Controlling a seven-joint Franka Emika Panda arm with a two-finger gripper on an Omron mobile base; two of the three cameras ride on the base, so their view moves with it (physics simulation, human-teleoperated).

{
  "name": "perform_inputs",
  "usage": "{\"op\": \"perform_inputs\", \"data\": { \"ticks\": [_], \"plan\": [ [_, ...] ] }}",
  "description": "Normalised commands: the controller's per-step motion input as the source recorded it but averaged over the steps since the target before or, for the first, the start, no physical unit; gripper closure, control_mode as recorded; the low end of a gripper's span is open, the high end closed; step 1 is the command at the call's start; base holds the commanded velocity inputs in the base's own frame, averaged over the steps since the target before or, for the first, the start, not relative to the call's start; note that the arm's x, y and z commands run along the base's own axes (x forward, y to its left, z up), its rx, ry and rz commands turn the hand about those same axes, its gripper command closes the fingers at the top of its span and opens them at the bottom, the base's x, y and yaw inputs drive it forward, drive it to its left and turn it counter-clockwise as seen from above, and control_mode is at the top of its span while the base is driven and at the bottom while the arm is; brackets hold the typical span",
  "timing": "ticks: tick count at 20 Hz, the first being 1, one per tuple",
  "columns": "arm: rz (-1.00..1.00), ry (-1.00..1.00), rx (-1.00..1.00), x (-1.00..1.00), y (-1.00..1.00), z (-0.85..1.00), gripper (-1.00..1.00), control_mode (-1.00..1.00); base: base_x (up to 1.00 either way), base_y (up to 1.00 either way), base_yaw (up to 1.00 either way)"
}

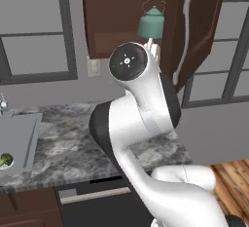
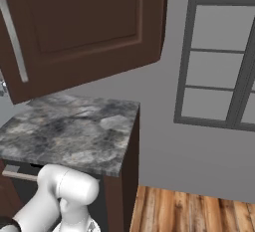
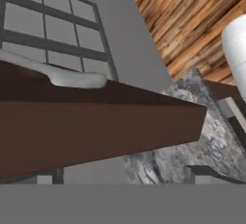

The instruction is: Open the cabinet, pick the kettle from the cabinet, and place it in the sink.

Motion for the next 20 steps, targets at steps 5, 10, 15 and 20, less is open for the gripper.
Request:
{"op": "perform_inputs", "data": {
  "ticks": [5, 10, 15, 20],
  "plan": [
    [-0.01, -0.07, 0.00, -0.49, -0.57, 0.00, -1.00, -1.00, 0.00, 0.00, 0.00],
    [-0.02, -0.03, 0.00, -0.46, -0.59, 0.01, -1.00, -1.00, 0.00, 0.00, 0.00],
    [-0.07, 0.00, 0.00, -0.41, -0.58, 0.00, -1.00, -1.00, 0.00, 0.00, 0.00],
    [-0.10, 0.00, 0.00, -0.35, -0.59, 0.00, -1.00, -1.00, 0.00, 0.00, 0.00]
  ]
}}
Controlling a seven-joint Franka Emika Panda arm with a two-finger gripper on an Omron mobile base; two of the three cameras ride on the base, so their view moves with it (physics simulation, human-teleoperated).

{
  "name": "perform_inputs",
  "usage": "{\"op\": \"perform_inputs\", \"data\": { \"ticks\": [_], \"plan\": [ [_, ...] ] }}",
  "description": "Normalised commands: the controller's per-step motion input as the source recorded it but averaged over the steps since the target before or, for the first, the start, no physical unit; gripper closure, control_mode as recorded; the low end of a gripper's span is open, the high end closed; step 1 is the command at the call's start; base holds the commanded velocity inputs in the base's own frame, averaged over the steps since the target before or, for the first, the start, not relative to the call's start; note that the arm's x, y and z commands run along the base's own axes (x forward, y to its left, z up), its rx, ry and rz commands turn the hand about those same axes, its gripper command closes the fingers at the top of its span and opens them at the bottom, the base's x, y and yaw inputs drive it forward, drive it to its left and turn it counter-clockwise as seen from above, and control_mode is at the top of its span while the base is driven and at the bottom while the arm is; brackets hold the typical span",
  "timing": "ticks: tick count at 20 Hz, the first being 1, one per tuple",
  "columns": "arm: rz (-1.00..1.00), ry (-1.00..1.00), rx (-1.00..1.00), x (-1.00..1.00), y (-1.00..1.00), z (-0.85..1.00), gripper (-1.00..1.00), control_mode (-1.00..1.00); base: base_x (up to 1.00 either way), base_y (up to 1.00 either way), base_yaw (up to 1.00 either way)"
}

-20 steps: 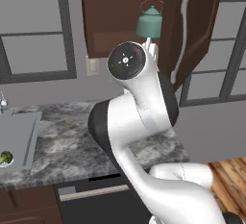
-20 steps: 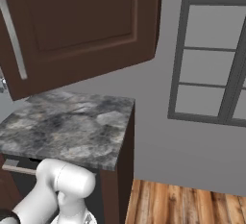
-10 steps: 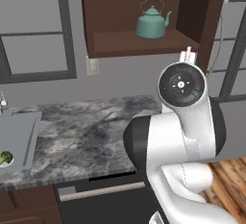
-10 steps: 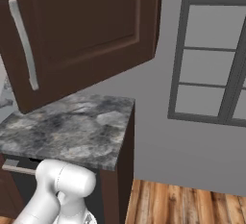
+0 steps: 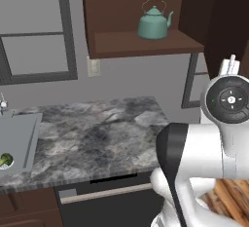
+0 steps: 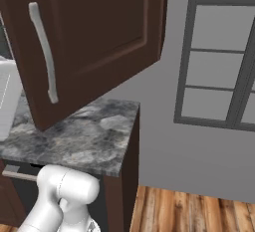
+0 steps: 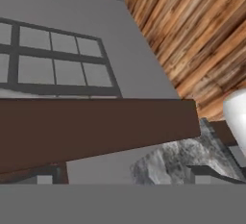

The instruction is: Open the cabinet, pick the kettle from the cabinet, and place it in the sink.

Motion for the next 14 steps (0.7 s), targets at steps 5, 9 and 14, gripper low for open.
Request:
{"op": "perform_inputs", "data": {
  "ticks": [5, 9, 14],
  "plan": [
    [-0.11, 0.01, 0.00, -0.31, -0.61, 0.00, -1.00, -1.00, 0.00, 0.00, 0.00],
    [-0.10, 0.02, 0.00, -0.28, -0.63, 0.00, -1.00, -1.00, 0.00, 0.00, 0.00],
    [-0.10, 0.01, 0.00, -0.26, -0.59, 0.02, -1.00, -1.00, 0.00, 0.00, 0.00]
  ]
}}
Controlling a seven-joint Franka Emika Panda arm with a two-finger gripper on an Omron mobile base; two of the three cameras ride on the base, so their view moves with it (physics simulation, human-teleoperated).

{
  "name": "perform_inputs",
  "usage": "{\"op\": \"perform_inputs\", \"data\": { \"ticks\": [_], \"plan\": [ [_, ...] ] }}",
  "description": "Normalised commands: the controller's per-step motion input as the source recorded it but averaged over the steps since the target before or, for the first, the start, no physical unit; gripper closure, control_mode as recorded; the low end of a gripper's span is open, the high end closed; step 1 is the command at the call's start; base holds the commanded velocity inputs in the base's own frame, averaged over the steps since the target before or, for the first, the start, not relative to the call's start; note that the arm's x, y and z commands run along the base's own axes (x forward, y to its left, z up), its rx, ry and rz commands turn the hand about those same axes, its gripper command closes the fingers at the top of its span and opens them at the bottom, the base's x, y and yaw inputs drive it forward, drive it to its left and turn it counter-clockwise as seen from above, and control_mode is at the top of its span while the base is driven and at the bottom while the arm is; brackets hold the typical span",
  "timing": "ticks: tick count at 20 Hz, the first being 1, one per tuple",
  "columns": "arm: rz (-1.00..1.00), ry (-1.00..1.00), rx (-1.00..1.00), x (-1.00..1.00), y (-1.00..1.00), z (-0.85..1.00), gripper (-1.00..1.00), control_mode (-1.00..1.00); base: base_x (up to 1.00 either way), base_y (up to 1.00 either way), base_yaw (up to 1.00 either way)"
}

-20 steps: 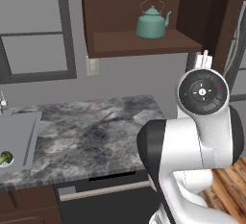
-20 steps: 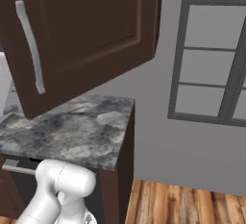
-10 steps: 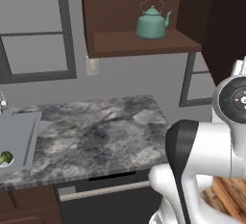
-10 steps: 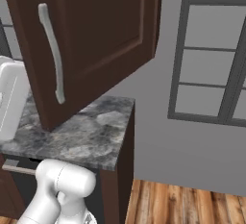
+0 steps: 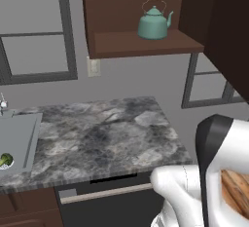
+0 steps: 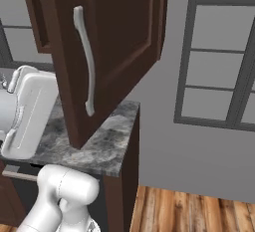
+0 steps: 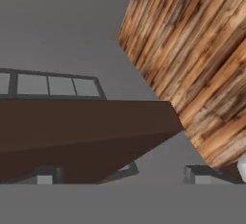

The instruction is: Open the cabinet, pick the kettle from the cabinet, and place it in the sink.

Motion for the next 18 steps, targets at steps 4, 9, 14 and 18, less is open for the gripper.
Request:
{"op": "perform_inputs", "data": {
  "ticks": [4, 9, 14, 18],
  "plan": [
    [-0.06, 0.02, 0.00, -0.22, -0.61, 0.03, -1.00, -1.00, 0.00, 0.00, 0.00],
    [-0.06, 0.05, 0.00, -0.18, -0.63, 0.03, -1.00, -1.00, 0.00, 0.00, 0.00],
    [-0.02, 0.20, 0.00, -0.03, -0.49, 0.00, -1.00, -1.00, 0.00, 0.00, 0.00],
    [0.00, 0.20, -0.07, 0.00, -0.10, -0.05, -1.00, -1.00, 0.00, 0.00, 0.00]
  ]
}}
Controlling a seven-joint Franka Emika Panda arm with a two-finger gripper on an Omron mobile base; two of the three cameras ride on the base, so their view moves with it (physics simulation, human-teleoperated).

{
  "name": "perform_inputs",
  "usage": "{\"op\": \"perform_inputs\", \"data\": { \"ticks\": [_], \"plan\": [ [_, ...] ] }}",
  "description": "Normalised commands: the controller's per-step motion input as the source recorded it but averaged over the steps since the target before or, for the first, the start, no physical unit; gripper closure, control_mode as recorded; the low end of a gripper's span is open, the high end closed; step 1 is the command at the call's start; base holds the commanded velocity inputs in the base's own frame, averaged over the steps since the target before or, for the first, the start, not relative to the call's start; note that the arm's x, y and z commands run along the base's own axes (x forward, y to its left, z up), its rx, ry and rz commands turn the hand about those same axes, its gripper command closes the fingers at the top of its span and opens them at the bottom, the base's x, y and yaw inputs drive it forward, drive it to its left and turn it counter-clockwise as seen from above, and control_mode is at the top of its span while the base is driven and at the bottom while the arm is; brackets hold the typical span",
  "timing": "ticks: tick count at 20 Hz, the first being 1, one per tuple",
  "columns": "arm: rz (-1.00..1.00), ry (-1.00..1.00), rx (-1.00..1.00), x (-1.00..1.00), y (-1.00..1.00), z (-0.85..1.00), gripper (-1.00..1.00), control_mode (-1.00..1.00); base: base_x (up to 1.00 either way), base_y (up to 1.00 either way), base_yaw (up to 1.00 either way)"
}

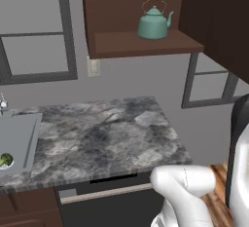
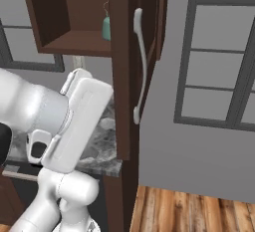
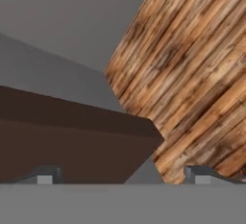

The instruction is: Open the cabinet, pick the kettle from the cabinet, and place it in the sink.

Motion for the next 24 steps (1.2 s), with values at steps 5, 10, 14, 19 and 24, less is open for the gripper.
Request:
{"op": "perform_inputs", "data": {
  "ticks": [5, 10, 14, 19, 24],
  "plan": [
    [0.13, 0.16, -0.23, 0.00, 0.36, 0.00, -1.00, -1.00, 0.00, 0.00, 0.00],
    [0.21, 0.23, -0.33, -0.01, 0.57, 0.01, -1.00, -1.00, 0.00, 0.00, 0.00],
    [0.29, 0.30, -0.31, -0.01, 0.52, 0.12, -1.00, -1.00, 0.00, 0.00, 0.00],
    [0.40, 0.32, -0.27, -0.01, 0.45, 0.19, -1.00, -1.00, 0.00, 0.00, 0.00],
    [0.43, 0.29, -0.22, 0.00, 0.44, 0.19, -1.00, -1.00, 0.00, 0.00, 0.00]
  ]
}}
